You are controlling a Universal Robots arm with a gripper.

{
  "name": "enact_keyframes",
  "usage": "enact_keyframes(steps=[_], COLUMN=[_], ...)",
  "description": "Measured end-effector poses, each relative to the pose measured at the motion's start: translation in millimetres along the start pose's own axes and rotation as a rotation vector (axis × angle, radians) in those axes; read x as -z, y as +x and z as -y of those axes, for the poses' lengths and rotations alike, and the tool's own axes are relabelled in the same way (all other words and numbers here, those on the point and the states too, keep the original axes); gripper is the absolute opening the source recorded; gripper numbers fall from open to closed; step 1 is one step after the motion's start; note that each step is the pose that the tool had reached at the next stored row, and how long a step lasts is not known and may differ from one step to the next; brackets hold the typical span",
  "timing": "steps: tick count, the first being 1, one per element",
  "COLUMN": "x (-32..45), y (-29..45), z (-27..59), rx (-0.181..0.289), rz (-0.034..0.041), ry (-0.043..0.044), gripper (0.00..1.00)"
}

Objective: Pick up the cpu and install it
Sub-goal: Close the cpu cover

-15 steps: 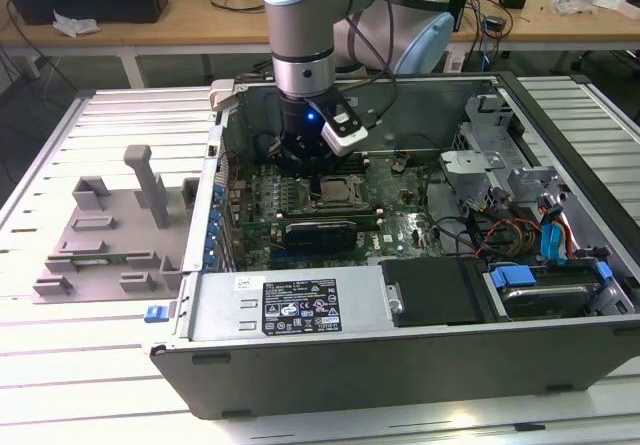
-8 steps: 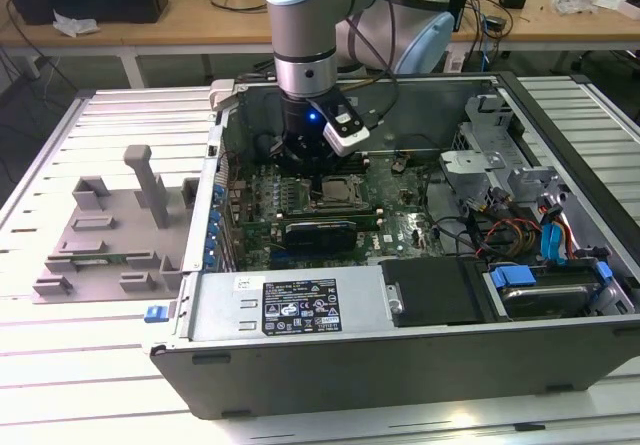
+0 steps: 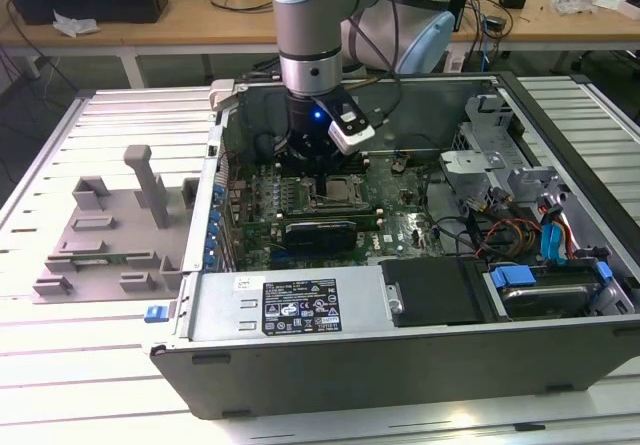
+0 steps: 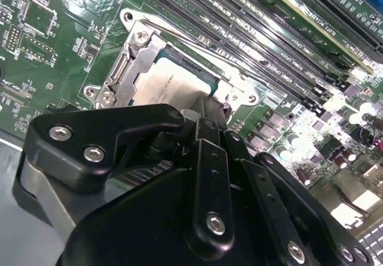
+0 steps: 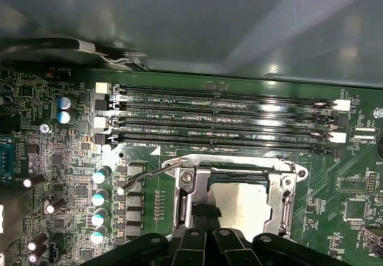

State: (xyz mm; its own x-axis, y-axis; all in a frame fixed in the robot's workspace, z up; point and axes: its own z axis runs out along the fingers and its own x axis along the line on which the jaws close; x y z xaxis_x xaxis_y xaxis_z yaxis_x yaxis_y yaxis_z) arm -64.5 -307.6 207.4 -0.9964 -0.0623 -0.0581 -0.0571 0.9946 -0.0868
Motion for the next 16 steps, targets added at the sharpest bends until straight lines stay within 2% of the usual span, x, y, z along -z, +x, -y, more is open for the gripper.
enact_keyframes(steps=[8, 16], x=[17.4, 18.0], y=[-1.0, -1.5], z=[1.5, 1.6], rx=[-0.004, -0.018], rz=[0.0000, -0.0012], ry=[0.0001, 0.0010], gripper=[0.11, 0.11])
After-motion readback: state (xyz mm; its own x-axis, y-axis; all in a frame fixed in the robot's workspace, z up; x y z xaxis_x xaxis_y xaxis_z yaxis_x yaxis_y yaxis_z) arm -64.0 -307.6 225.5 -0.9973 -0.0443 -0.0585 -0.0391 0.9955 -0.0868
